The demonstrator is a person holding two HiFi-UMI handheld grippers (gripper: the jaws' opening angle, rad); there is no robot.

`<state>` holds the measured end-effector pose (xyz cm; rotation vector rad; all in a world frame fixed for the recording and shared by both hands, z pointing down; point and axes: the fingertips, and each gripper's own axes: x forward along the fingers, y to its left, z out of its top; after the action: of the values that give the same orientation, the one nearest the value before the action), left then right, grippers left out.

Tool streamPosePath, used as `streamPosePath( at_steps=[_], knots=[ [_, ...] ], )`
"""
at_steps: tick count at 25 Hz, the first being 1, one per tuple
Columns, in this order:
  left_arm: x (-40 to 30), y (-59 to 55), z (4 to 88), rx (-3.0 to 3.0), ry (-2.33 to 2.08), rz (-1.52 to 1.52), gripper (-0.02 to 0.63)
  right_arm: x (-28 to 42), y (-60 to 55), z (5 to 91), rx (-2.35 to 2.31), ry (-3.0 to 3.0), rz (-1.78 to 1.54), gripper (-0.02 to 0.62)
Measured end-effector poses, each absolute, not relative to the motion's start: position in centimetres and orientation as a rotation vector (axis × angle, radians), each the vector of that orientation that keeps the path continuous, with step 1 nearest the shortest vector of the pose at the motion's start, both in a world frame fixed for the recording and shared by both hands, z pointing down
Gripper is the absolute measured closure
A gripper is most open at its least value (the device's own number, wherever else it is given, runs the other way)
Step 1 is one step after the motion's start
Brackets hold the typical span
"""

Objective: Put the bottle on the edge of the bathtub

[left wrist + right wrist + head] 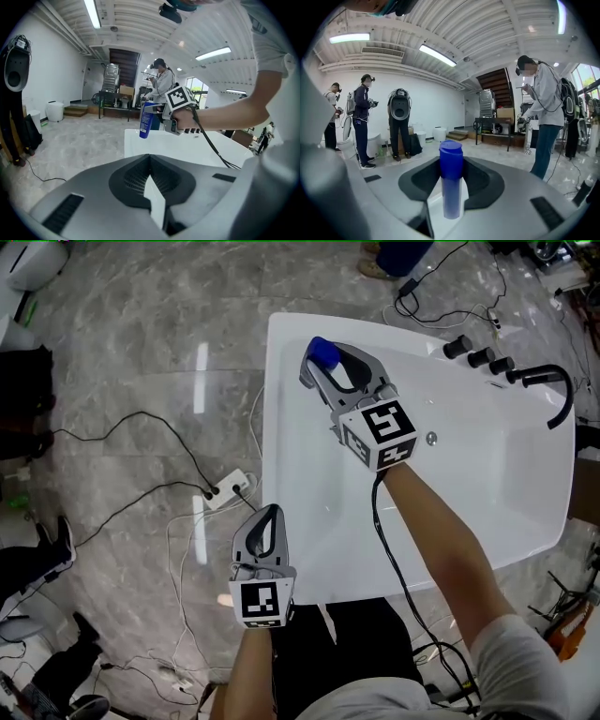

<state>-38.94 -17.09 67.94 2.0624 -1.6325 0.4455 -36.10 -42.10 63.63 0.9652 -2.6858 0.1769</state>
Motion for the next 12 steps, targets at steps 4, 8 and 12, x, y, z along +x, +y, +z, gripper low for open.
streamPosePath(
  at_steps=[4, 8, 12],
  knots=[
    [-39.2, -17.7, 69.5, 2.06, -1.611, 0.486, 0.595, -37.1, -43.5, 64.5, 0.996, -2.676, 0.168, 0.439],
    [-39.8, -19.2, 69.5, 2.093, -1.611, 0.516, 0.594, -37.6, -45.2, 65.2, 1.045, -2.649, 0.173, 0.439],
    [-41.1, -21.9, 69.1, 2.152, -1.616, 0.554, 0.594, -38.4, -46.0, 65.0, 1.065, -2.644, 0.16, 0.439]
  ],
)
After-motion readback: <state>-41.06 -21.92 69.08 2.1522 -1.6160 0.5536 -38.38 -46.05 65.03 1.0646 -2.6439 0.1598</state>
